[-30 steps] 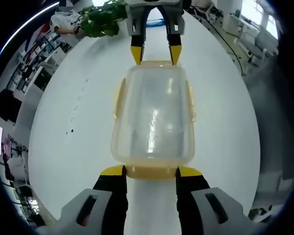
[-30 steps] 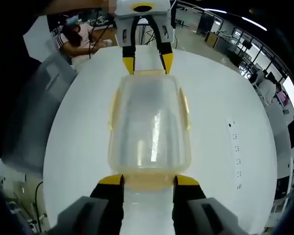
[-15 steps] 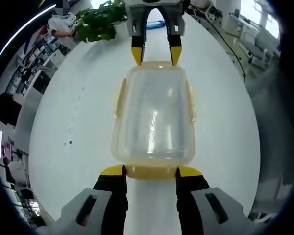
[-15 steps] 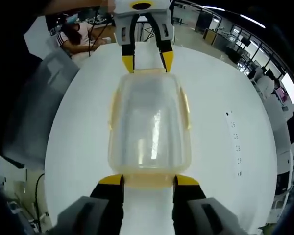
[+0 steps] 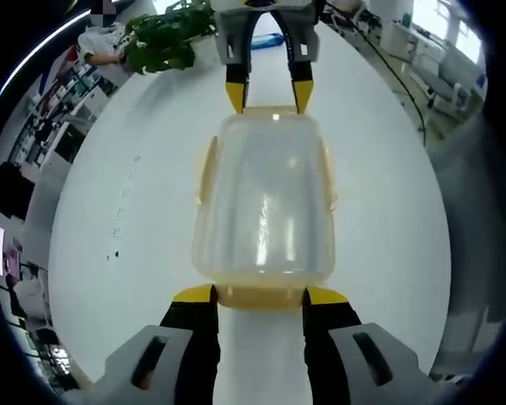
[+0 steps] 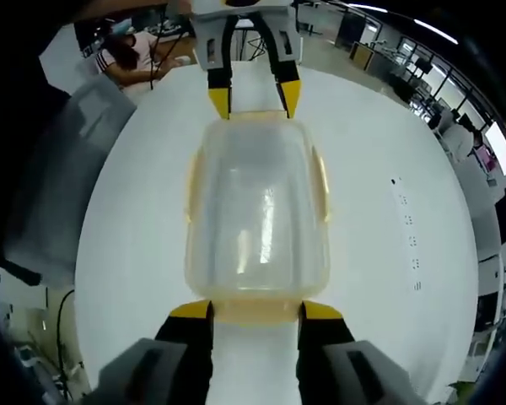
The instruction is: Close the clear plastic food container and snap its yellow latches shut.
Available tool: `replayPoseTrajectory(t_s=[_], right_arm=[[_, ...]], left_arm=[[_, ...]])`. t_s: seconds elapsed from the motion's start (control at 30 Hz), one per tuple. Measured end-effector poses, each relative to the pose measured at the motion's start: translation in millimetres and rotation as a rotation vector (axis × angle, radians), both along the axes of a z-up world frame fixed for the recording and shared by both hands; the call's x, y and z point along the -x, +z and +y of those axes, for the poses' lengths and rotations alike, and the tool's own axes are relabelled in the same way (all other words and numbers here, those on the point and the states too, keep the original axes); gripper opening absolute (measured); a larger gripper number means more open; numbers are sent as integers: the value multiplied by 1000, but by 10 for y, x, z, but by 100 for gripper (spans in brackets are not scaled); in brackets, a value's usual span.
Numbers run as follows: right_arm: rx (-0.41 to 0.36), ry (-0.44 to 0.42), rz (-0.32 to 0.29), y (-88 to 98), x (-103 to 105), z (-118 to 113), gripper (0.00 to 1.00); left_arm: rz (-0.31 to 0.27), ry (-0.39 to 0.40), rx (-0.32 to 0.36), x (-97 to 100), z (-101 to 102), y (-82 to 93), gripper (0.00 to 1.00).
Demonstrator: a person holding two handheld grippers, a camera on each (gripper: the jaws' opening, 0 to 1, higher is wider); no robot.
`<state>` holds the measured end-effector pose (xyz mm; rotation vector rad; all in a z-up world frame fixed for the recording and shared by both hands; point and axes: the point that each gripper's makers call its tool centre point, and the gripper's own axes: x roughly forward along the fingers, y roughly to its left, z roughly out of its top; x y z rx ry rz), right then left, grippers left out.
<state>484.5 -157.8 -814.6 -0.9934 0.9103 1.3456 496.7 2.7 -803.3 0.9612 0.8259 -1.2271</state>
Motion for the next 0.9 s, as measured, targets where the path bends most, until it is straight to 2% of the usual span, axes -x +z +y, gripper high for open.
replayPoseTrajectory(t_s=[0.13, 0.37, 0.9], right_arm=[[-2, -12, 1, -29, -60, -40, 36], [7, -7, 13, -59, -19, -31, 36], [33, -10, 13, -132, -52, -2, 36]], left_arm=[[-3, 10, -3, -41, -36, -34, 35], [5, -11, -16, -23, -24, -75, 35], [32, -2, -17, -40, 4, -178, 35]])
